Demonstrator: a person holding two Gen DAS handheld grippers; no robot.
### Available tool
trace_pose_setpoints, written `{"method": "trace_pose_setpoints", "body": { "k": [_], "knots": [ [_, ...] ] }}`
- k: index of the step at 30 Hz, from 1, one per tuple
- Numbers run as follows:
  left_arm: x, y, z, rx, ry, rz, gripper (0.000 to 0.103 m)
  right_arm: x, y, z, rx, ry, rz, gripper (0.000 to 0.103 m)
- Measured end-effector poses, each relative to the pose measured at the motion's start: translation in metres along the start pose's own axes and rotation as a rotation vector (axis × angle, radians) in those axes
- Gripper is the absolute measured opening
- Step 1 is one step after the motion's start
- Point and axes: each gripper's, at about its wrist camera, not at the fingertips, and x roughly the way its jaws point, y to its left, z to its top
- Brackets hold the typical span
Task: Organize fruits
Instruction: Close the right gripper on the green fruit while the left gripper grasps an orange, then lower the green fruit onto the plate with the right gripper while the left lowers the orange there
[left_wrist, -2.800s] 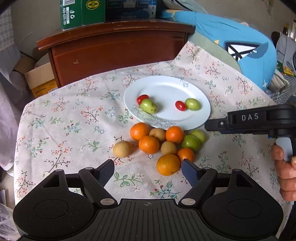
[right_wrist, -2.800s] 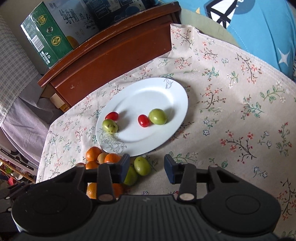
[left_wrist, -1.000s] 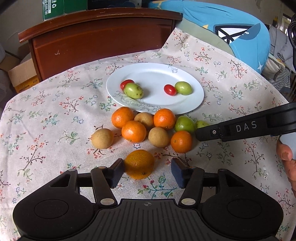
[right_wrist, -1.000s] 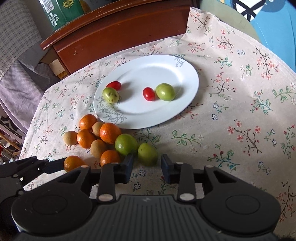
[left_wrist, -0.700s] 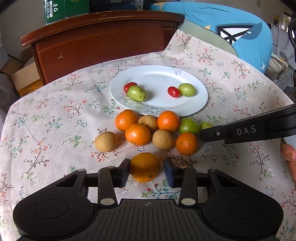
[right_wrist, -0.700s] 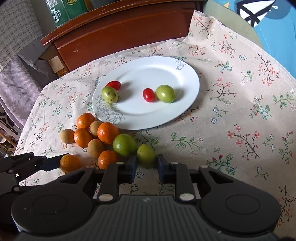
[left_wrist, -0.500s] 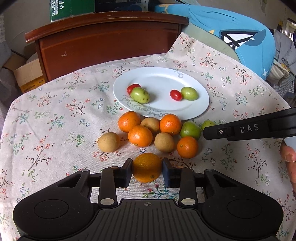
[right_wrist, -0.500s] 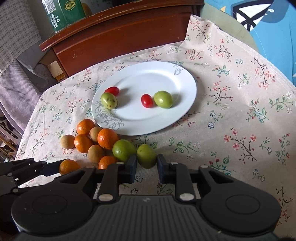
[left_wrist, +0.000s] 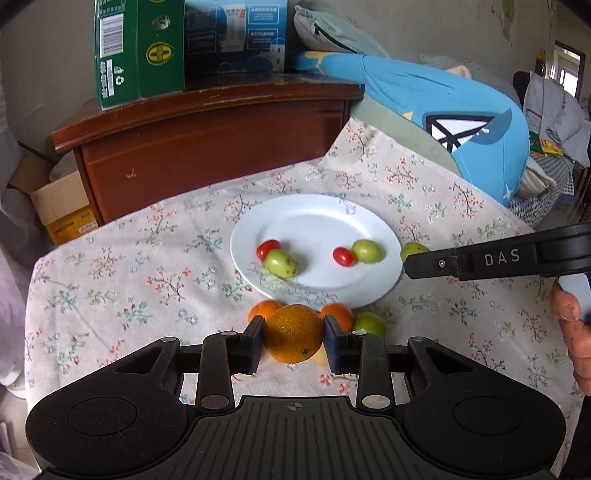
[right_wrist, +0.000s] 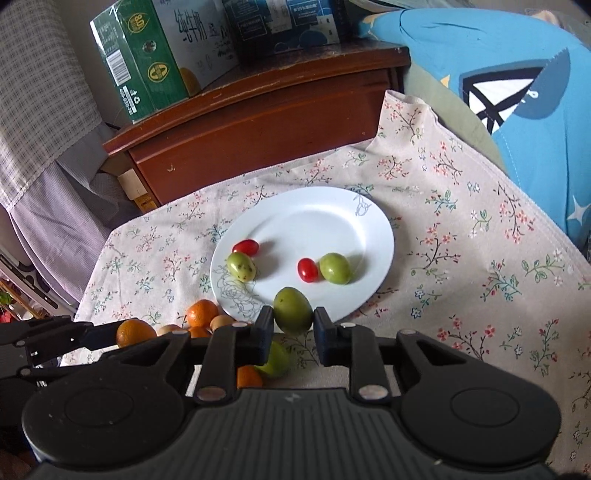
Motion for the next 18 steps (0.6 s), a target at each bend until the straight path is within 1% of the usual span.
{"method": "trace_pose_setpoints", "body": {
  "k": [3, 6, 8, 10, 14, 18],
  "knots": [
    [-0.004, 0.006, 0.018, 0.025, -0.03, 0.005, 0.031, -0.004, -0.003, 0.009, 0.01, -0.019, 0.008, 0.023],
    [-0.002, 0.014, 0.033, 0.019, -0.042, -0.012, 0.031, -0.003, -0.007, 0.019, 0.012, -0.035, 0.02, 0.023],
    [0.001, 0.017, 0.042, 0.017, -0.05, -0.009, 0.031, -0.003, -0.009, 0.026, 0.017, -0.054, 0.032, 0.023],
    [0.007, 0.019, 0.05, 0.014, -0.057, -0.007, 0.031, 0.0, -0.011, 0.032, 0.022, -0.067, 0.038, 0.023],
    [0.019, 0.023, 0.064, -0.018, -0.059, -0.032, 0.031, 0.009, -0.014, 0.043, 0.016, -0.078, 0.039, 0.023],
    [0.034, 0.021, 0.075, -0.025, -0.063, -0.042, 0.031, 0.017, -0.019, 0.055, 0.025, -0.093, 0.043, 0.023]
  ]
}}
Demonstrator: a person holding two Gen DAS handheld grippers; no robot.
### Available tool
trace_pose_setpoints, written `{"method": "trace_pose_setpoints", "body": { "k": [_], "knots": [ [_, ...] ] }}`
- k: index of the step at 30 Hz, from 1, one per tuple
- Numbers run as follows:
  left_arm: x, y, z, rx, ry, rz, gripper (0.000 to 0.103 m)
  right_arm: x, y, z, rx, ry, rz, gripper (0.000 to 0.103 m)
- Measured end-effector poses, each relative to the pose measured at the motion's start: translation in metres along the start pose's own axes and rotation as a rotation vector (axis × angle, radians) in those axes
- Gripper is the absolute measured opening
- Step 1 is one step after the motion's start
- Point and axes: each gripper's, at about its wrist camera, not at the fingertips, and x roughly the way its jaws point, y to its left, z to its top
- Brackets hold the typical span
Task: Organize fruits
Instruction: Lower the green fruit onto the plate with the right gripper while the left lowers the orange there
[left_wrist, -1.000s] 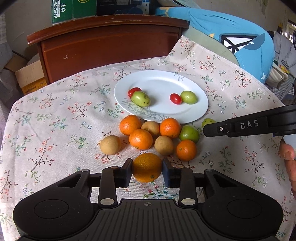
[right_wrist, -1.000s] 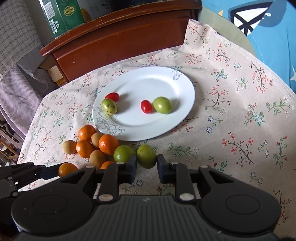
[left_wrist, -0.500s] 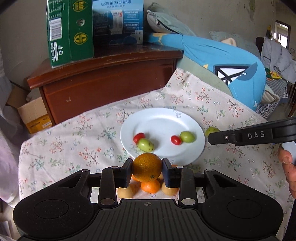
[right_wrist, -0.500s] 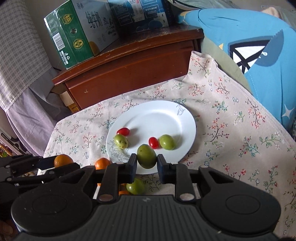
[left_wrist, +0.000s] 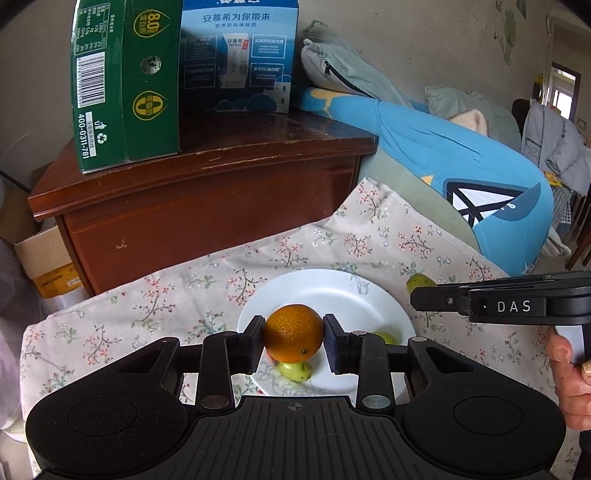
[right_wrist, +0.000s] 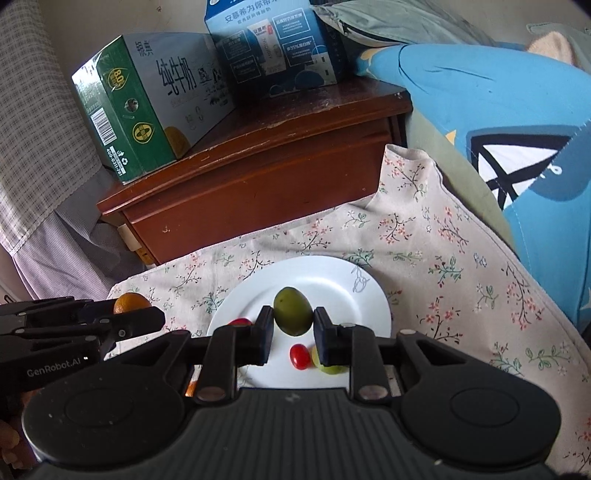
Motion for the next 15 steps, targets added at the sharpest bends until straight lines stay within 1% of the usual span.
{"method": "trace_pose_setpoints", "body": {
  "k": [3, 8, 15],
  "knots": [
    [0.014, 0.0, 0.003, -0.03, 0.009, -0.019, 0.031, 0.009, -0.005, 0.005, 0.011, -0.004, -0.011, 0.023],
    [0.035, -0.002, 0.001, -0.057, 0.032, -0.021, 0.031, 0.024, -0.015, 0.009, 0.025, 0.006, -0.038, 0.023],
    [0.059, -0.011, -0.008, -0.063, 0.073, -0.057, 0.031, 0.041, -0.021, 0.008, 0.039, 0.033, -0.047, 0.023]
  ]
}}
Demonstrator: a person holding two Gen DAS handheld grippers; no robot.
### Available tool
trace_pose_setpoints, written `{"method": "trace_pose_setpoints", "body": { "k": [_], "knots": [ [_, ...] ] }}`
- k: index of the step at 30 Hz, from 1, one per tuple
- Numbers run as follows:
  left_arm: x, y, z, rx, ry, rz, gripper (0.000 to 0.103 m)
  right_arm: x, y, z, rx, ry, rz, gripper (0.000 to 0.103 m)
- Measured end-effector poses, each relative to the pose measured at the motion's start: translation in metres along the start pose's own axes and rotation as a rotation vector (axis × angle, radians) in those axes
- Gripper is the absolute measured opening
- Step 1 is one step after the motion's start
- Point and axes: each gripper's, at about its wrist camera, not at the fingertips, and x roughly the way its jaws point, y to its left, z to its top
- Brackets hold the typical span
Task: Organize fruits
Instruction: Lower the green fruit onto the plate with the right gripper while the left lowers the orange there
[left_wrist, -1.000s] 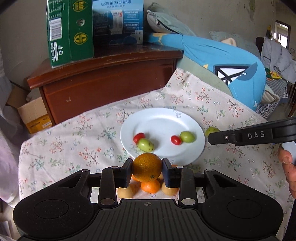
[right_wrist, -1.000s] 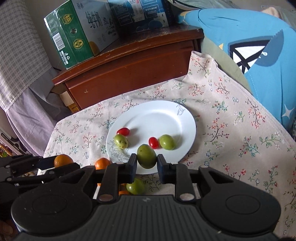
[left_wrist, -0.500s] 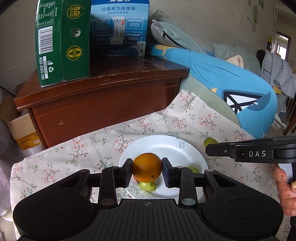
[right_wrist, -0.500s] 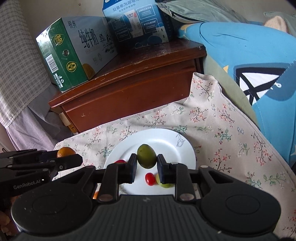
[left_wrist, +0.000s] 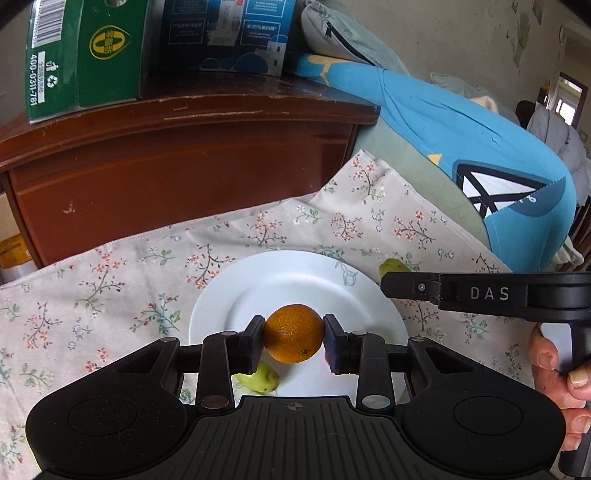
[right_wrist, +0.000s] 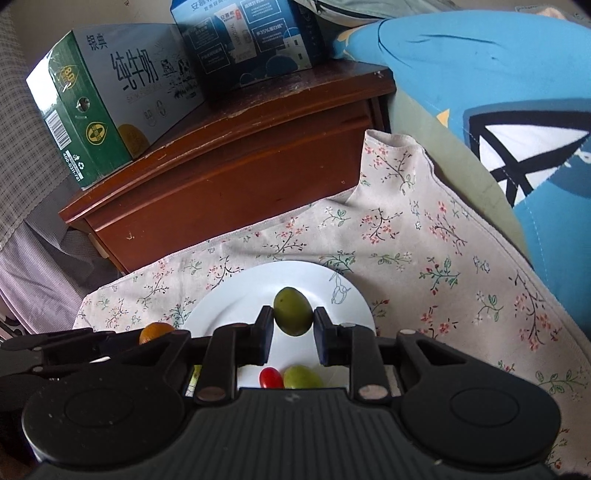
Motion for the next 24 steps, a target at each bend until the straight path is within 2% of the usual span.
{"method": "trace_pose_setpoints", "body": {
  "k": [12, 20, 24],
  "knots": [
    [0.023, -0.006, -0.014, 0.019, 0.058, -0.017, 0.031, 0.025, -0.003, -0.008, 0.039, 0.059, -0.007, 0.023],
    [0.021, -0.012, -0.015, 0.032, 0.044, -0.004, 0.034, 0.033, -0.003, -0.011, 0.049, 0.071, -0.014, 0.027],
    [0.011, -0.015, -0.012, 0.034, 0.013, 0.03, 0.066, 0.029, -0.002, -0.009, 0.047, 0.052, -0.015, 0.028]
  ]
}}
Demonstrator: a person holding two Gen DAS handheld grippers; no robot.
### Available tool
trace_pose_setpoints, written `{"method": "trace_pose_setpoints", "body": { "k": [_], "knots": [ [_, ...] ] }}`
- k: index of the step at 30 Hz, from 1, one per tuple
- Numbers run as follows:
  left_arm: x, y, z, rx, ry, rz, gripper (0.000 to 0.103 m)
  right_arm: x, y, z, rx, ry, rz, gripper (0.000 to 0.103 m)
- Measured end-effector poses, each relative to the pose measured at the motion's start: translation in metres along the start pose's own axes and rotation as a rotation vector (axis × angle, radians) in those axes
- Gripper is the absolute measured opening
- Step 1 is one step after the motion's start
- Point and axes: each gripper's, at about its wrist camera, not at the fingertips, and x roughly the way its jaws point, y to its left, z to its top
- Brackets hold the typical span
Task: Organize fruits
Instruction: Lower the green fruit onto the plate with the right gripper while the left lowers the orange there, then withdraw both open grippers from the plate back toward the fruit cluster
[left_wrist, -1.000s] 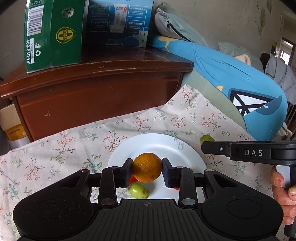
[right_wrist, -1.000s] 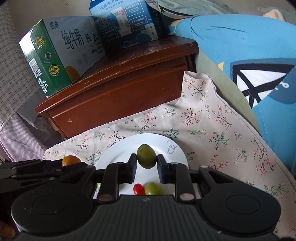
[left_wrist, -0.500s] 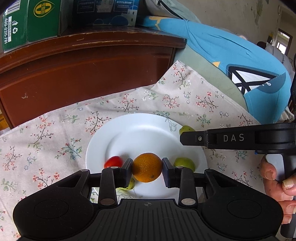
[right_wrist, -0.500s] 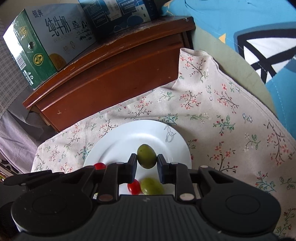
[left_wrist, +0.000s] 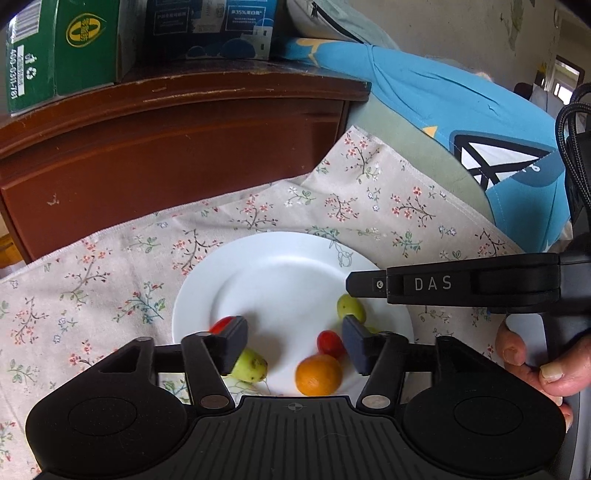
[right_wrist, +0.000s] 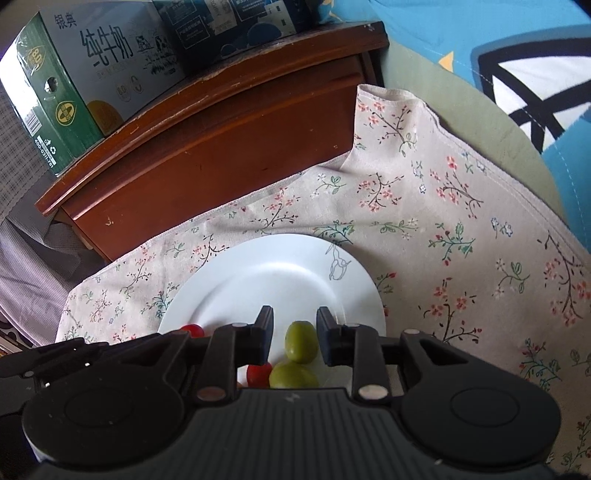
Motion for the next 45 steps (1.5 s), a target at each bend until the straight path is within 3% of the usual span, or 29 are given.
{"method": "trace_pose_setpoints", "body": {
  "k": [3, 6, 14, 21, 35, 45],
  "knots": [
    [-0.01, 0.001, 0.005, -0.002, -0.025, 0.027, 0.072, -0.005, 0.001, 0.003, -0.002, -0.022, -0.006, 0.033],
    [-0.016, 0.003, 0.008, -0.011, -0.015, 0.077, 0.085, -0.008, 0.003, 0.004, -0.014, -0.031, -0.011, 0.037],
    [-0.023, 0.003, 0.002, 0.011, 0.058, 0.195, 0.086, -0.018, 0.006, 0.003, -0.001, -0.025, -0.016, 0.047],
    [-0.03, 0.002, -0.004, 0.038, 0.088, 0.247, 0.086, -0.027, 0.004, -0.003, 0.03, -0.001, -0.025, 0.048],
    [-0.051, 0.015, -0.01, 0.017, 0.108, 0.271, 0.087, -0.051, 0.027, -0.018, -0.05, 0.002, -0.044, 0.049],
    [-0.068, 0.036, -0.018, 0.009, 0.128, 0.232, 0.088, -0.068, 0.038, -0.045, -0.07, 0.043, -0.014, 0.049]
  ]
}}
